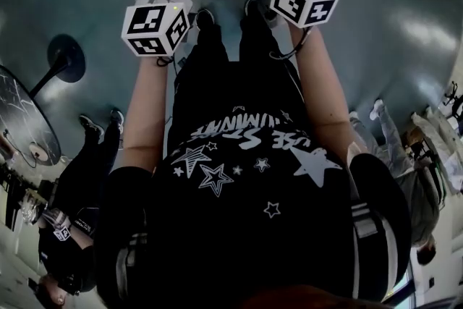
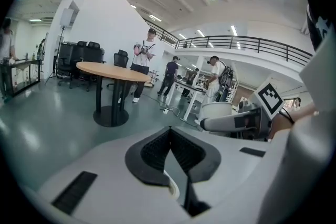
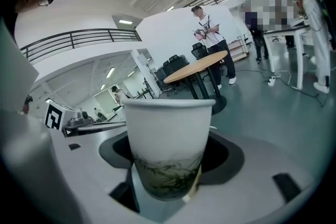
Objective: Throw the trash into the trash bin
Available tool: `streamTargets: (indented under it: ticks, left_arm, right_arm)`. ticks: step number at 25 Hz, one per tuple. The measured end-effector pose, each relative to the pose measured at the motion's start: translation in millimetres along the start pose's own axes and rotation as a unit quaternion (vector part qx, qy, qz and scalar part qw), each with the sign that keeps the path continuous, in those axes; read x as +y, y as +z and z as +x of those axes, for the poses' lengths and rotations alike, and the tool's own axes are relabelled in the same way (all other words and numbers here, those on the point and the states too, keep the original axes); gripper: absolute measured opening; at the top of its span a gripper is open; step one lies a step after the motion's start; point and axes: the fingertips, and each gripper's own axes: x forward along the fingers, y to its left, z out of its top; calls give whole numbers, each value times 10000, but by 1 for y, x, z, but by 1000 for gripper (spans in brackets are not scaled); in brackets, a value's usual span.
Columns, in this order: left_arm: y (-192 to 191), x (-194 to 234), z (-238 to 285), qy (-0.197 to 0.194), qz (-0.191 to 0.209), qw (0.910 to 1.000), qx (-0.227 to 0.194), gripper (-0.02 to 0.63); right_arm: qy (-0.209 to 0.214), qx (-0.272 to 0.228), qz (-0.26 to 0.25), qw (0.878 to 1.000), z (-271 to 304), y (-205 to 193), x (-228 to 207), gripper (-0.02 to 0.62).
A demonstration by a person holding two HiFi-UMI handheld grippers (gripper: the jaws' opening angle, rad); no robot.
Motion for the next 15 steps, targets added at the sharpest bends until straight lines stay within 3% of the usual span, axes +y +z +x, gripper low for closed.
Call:
streamTargets:
  ticks: [15]
  left_arm:
    - [-68,13,52,766,-359,9960,297,11]
  right_arm:
    - [364,869,91,9955,38,-60,-60,324]
